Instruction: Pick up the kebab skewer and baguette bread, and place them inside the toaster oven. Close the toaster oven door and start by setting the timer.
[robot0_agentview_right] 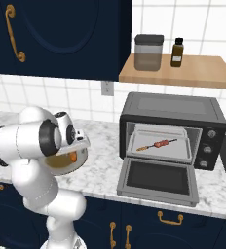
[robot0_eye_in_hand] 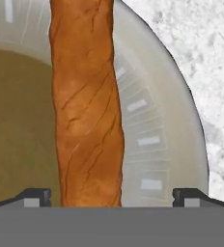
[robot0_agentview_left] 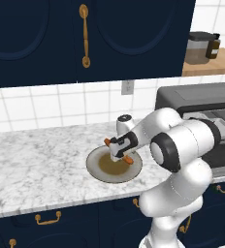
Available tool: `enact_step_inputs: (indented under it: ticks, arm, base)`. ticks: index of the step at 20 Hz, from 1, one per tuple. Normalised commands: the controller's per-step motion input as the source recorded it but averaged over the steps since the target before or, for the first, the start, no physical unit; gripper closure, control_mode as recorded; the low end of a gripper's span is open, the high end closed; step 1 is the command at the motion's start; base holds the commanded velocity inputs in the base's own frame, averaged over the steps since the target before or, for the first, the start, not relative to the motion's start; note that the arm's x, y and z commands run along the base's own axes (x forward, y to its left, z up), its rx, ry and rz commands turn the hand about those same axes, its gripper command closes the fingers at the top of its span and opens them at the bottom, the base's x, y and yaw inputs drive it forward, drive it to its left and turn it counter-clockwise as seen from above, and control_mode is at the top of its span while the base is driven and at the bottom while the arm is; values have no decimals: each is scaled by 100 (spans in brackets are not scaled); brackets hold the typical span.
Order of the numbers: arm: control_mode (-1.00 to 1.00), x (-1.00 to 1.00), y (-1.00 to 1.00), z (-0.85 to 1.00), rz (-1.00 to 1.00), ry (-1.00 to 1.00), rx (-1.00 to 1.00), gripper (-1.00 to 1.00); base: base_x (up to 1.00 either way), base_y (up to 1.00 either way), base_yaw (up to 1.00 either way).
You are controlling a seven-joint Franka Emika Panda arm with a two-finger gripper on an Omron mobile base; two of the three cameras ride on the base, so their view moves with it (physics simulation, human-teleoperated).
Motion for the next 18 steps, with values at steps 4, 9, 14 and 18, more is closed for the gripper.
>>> enact_step_inputs:
  ticks: [4, 9, 14, 18]
  arm:
    - [-100, 28, 0, -46, 0, 9, 0, -100]
    - [-100, 4, 3, -30, 0, 3, -1, 100]
    - [-100, -17, -3, -29, 0, 0, -5, 100]
    - [-100, -69, -39, 4, 0, -2, 0, 100]
  base:
    - [0, 0, 0]
    - [0, 0, 0]
    - [0, 0, 0]
    - [0, 0, 0]
